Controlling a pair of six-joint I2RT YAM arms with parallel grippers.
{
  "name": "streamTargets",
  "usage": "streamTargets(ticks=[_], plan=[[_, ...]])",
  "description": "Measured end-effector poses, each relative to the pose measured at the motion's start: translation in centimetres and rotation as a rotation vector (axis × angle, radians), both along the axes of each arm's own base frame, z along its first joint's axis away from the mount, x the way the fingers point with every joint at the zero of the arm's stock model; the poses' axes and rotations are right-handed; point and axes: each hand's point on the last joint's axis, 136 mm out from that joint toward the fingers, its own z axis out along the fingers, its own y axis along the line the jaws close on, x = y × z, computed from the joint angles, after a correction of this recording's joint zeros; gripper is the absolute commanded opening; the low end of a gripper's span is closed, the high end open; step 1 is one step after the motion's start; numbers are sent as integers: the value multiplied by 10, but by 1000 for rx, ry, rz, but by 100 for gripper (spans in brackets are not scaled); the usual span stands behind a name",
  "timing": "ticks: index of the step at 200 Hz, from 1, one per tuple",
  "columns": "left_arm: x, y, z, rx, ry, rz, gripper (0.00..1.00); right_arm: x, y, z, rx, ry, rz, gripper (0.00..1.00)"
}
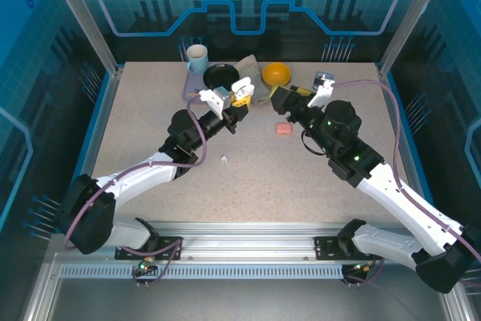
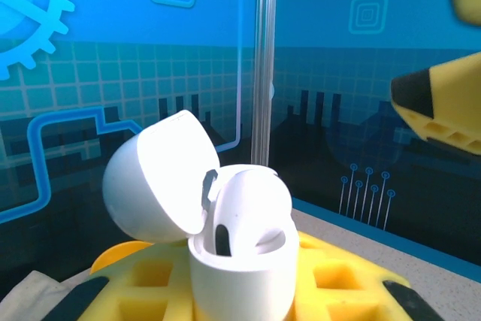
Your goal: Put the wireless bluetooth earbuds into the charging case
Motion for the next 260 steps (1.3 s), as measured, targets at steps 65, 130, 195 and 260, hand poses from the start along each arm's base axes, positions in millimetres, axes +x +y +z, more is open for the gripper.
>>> streamTargets(ticks=[65, 130, 195, 260], plan=[[-13, 40, 10, -19, -11, 87, 0, 14, 12, -122, -198, 457, 25, 68], [-20, 99, 15, -50, -1, 229, 0, 4, 116, -278, -679, 788, 294, 66], [-29, 123, 17, -63, -1, 286, 0, 6, 184, -333, -1008, 745, 535, 61], [-26, 127, 7, -59, 31, 302, 0, 5, 182, -362, -1116, 785, 576, 56]])
